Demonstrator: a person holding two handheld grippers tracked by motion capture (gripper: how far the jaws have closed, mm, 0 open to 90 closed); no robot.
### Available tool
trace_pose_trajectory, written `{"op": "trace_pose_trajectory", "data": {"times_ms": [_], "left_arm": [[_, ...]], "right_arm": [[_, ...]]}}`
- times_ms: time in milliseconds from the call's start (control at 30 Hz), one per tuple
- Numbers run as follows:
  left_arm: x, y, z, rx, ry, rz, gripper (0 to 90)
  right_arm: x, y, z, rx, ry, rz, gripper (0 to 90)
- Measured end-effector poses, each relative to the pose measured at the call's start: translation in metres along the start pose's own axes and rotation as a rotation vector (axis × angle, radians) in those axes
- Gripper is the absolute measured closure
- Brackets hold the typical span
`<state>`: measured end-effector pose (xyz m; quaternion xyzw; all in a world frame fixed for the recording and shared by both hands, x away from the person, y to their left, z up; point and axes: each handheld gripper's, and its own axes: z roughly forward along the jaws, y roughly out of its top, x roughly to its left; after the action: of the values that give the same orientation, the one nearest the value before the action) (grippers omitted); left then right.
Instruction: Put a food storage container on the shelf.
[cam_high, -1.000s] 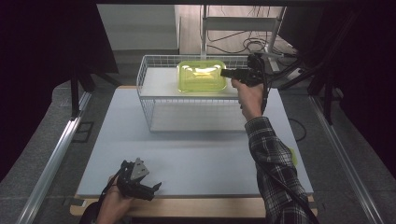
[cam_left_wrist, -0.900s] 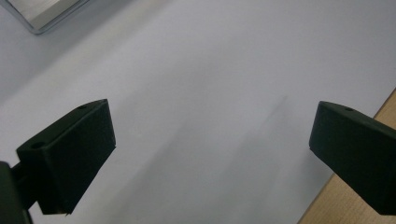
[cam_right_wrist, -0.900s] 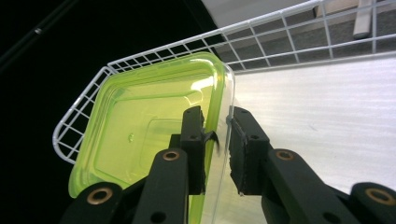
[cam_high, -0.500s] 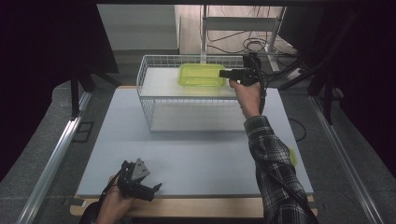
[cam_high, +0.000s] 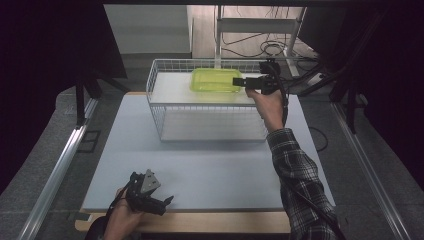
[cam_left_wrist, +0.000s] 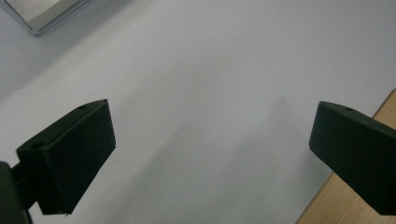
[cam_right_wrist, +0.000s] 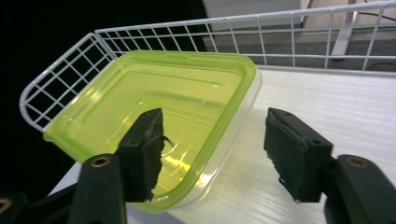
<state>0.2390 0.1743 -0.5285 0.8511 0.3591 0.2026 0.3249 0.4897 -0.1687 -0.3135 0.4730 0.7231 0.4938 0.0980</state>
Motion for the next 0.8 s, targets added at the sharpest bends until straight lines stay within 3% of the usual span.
{"op": "trace_pose_trajectory", "data": {"times_ms": [367, 600, 800], "left_arm": [[0.0, 0.0, -0.001, -0.012, -0.007, -0.006, 0.0], [0.002, 0.001, -0.003, -0.035, -0.051, -0.065, 0.0], [0.002, 0.002, -0.003, -0.04, -0.067, -0.08, 0.0]], "right_arm": [[0.01, -0.008, -0.019, -0.013, 0.002, -0.081, 21.7], [0.013, -0.02, -0.026, -0.012, 0.018, -0.114, 16.4], [0.018, -0.031, -0.033, -0.02, 0.017, -0.16, 12.4]]}}
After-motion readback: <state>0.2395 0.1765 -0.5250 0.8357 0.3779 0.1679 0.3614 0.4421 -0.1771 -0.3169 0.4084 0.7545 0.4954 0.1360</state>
